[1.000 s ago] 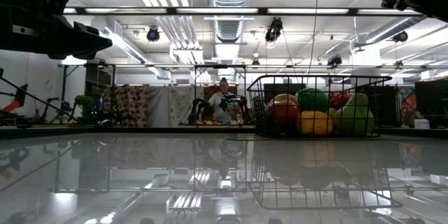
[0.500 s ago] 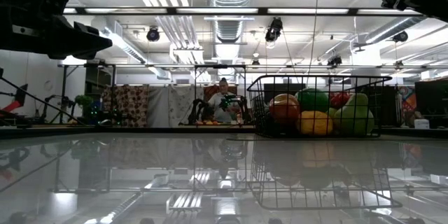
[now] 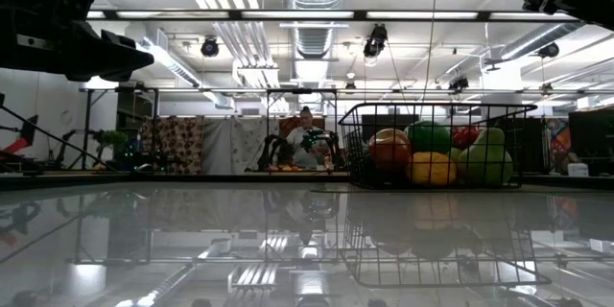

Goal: Build produce basket
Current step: Return to Home Position

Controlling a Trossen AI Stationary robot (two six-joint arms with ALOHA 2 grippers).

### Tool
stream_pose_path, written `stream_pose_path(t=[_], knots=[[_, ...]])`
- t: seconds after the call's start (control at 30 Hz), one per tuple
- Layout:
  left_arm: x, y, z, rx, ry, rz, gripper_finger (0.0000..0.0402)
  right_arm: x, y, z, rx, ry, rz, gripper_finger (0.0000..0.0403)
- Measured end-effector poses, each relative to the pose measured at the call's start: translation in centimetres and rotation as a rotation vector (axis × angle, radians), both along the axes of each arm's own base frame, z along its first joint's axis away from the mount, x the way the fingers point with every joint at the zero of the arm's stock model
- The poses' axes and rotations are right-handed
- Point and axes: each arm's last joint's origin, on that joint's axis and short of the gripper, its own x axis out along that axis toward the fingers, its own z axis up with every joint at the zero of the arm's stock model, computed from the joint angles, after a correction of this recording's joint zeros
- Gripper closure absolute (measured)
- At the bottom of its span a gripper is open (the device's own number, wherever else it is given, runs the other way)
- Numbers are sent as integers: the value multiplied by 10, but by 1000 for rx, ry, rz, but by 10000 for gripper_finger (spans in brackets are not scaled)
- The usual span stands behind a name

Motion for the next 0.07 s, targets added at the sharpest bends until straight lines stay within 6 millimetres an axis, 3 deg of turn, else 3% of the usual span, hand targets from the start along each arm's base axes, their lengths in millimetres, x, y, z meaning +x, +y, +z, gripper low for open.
stream_pose_path(t=[0.07], knots=[[0, 0, 0, 0, 0, 0, 385, 0, 0, 0, 0, 0, 0, 390]])
